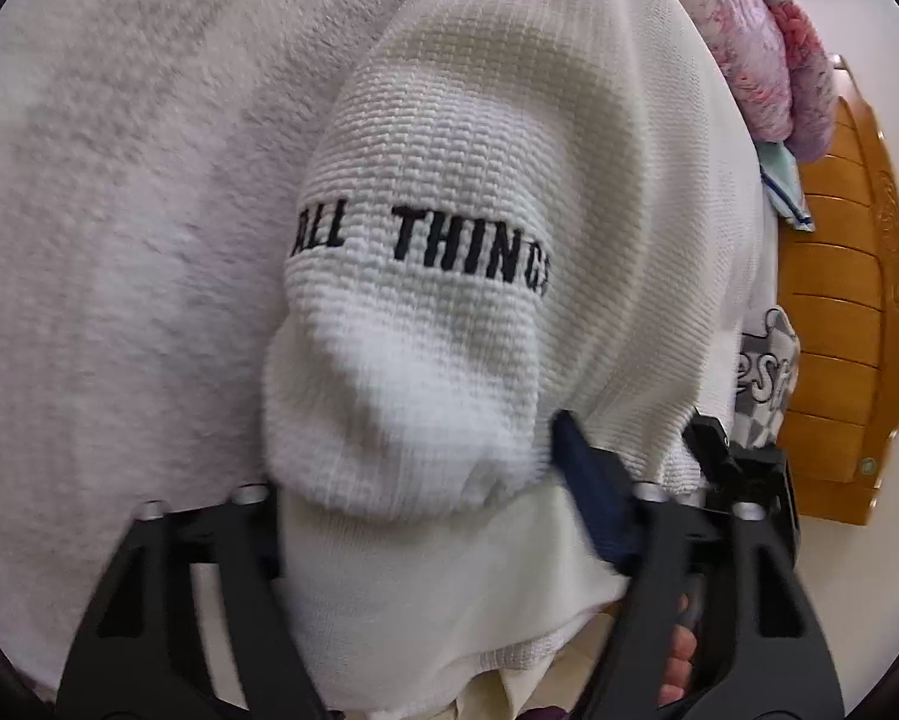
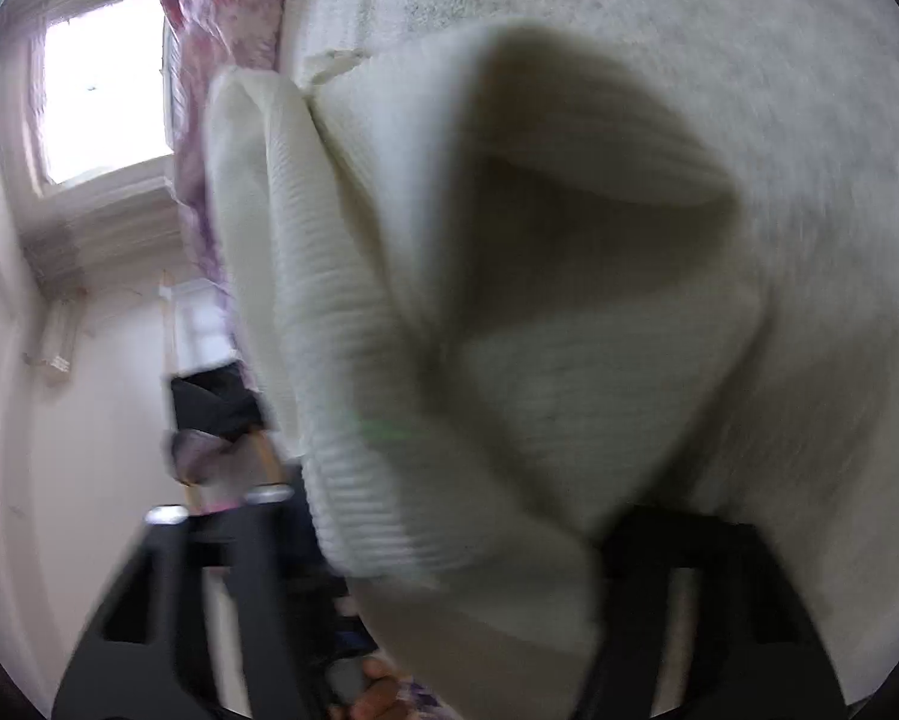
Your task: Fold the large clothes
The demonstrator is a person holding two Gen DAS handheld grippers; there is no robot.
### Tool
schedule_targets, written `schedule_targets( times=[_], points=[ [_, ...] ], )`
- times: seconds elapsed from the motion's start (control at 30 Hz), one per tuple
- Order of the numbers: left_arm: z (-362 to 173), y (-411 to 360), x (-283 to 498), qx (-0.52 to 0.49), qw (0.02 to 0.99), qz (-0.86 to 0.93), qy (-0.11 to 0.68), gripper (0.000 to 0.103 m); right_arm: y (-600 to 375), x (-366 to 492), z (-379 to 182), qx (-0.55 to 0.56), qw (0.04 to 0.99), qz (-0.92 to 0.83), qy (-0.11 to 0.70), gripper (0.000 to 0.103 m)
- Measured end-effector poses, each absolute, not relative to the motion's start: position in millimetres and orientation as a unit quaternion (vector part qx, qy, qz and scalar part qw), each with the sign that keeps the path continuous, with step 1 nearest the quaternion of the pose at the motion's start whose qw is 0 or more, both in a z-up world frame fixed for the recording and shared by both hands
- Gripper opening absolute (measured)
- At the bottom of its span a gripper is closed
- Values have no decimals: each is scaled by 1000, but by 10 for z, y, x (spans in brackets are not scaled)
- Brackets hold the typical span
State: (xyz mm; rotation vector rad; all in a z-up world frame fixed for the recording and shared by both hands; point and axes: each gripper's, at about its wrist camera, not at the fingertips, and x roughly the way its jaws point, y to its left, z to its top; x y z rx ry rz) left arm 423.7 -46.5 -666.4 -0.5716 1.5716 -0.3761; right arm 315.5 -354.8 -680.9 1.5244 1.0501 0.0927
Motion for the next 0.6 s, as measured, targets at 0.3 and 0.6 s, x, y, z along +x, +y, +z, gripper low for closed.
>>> schedule_targets(
  times=[0.3,0.6],
  points=[
    [-5798,-593,4288,-216,699,-204,650,29,-3536,3301,-5870,567,690,53,447,29],
    [-4715,-1006,4161,-198,747,-259,580,28,-3899,3471,-4782,504,754,80,414,28]
  ],
)
